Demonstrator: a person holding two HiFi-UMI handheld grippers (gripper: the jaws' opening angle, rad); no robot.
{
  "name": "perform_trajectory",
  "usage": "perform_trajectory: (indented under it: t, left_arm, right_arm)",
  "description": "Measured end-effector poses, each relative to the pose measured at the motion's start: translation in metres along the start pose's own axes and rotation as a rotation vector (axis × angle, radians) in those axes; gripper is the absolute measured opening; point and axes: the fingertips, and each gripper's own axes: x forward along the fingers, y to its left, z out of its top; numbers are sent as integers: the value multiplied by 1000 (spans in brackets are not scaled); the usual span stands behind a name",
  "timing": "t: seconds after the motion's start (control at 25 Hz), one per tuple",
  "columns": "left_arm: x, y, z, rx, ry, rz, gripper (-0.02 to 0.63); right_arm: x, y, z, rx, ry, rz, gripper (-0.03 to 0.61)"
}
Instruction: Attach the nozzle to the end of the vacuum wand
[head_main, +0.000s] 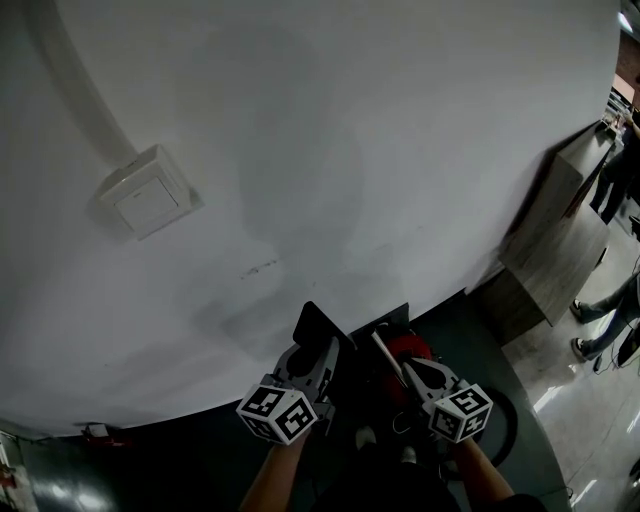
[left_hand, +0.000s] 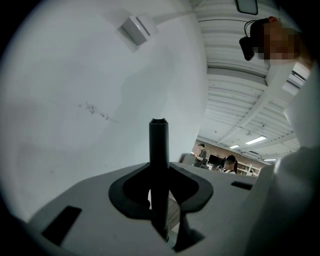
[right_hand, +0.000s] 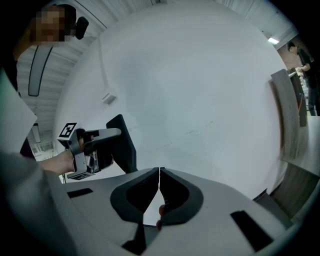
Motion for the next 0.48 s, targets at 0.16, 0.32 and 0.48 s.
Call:
perform_trajectory:
  t: [0.16,0.32,0.48]
  left_arm:
    - [1,6,-2,5,1,17,85]
    - [7,9,0,4,-16,39,84]
    - [12,10,1,16,-18,50,85]
  right_arm:
    - [5,-5,-5,-41,33,-3,20]
    - [16,-7,-11,-109,83,21,30]
    - [34,-13,-18,-194,133,30,82]
